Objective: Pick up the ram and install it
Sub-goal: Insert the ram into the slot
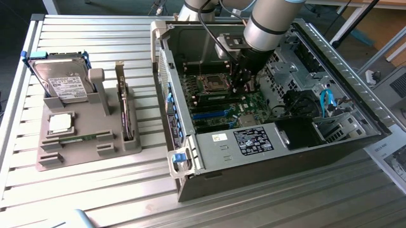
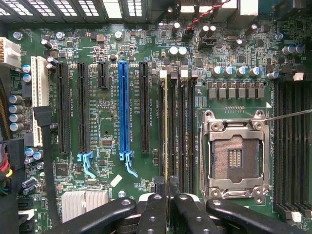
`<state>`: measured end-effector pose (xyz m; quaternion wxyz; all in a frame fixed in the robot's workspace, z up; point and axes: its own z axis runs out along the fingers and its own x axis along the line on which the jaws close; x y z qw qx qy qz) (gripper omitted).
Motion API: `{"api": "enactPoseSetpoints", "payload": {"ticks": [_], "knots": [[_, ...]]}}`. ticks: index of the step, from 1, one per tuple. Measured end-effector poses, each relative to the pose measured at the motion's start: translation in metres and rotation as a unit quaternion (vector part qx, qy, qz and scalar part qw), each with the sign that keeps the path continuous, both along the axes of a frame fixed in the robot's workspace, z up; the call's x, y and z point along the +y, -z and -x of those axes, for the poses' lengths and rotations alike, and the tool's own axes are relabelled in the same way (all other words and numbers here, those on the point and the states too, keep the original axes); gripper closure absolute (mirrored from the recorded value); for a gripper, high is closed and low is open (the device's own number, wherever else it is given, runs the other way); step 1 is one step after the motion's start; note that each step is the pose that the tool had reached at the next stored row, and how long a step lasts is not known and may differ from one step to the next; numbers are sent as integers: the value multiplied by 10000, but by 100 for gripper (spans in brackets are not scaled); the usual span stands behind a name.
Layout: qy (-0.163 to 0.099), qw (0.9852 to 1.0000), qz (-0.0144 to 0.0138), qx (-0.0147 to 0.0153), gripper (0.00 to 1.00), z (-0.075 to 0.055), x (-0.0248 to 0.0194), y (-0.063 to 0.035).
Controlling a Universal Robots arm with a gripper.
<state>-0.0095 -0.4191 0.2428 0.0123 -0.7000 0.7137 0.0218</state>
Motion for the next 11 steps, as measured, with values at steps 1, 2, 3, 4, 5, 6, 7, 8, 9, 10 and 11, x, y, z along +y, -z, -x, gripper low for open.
{"api": "enactPoseSetpoints", "payload": {"ticks": [1, 2, 3, 4, 5, 6, 7, 8, 9, 10, 11], "knots": [[0, 10000, -1, -1, 88, 2, 0, 3], [0, 10000, -5, -3, 88, 4, 1, 11], [0, 10000, -6, -4, 88, 5, 0, 15], [0, 10000, -5, -3, 88, 5, 0, 16], [-1, 10000, -5, -3, 88, 5, 0, 16], [-1, 10000, -6, -4, 88, 6, 0, 20], [0, 10000, -7, -4, 88, 7, 0, 24], [0, 10000, -5, -4, 88, 8, 0, 23], [0, 10000, -5, -4, 88, 8, 0, 23], [0, 10000, -5, -4, 88, 8, 0, 25], [0, 10000, -8, -4, 88, 8, 1, 30]]}}
